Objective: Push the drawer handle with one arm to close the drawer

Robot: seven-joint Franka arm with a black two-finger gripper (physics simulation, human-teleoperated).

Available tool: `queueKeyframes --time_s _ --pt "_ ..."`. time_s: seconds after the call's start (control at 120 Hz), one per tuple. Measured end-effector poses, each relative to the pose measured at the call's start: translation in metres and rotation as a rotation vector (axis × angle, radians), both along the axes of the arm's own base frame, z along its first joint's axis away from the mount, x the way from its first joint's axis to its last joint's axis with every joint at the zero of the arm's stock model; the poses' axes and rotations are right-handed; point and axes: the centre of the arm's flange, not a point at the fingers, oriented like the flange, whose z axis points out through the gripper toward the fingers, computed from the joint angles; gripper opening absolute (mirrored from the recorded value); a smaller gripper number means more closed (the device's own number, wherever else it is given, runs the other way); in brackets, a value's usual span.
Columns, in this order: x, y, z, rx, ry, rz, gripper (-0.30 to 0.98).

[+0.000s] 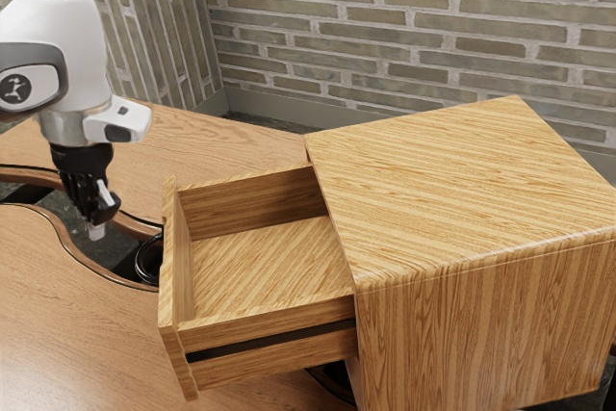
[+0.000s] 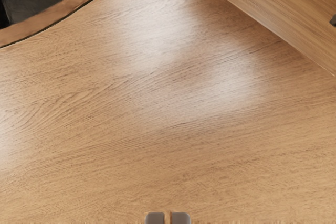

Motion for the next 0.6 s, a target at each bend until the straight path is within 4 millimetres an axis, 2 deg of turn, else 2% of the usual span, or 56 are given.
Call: queueKeyframes --time_s 0.167,0.225,0.317,0.45,0.6 --pt "-0.034 -0.02 -0.019 0.007 -0.005 -0.048 -0.1" --pt "-0.045 -0.03 -0.018 0.018 -0.021 -0.071 -0.1" --pt "-0.059 -0.056 -0.011 0.047 -0.053 -0.125 -0.1" --pt "-0.068 -0.085 -0.004 0.058 -0.08 -0.184 -0.1" --pt "-0.066 -0.098 0.002 0.053 -0.12 -0.205 -0.1"
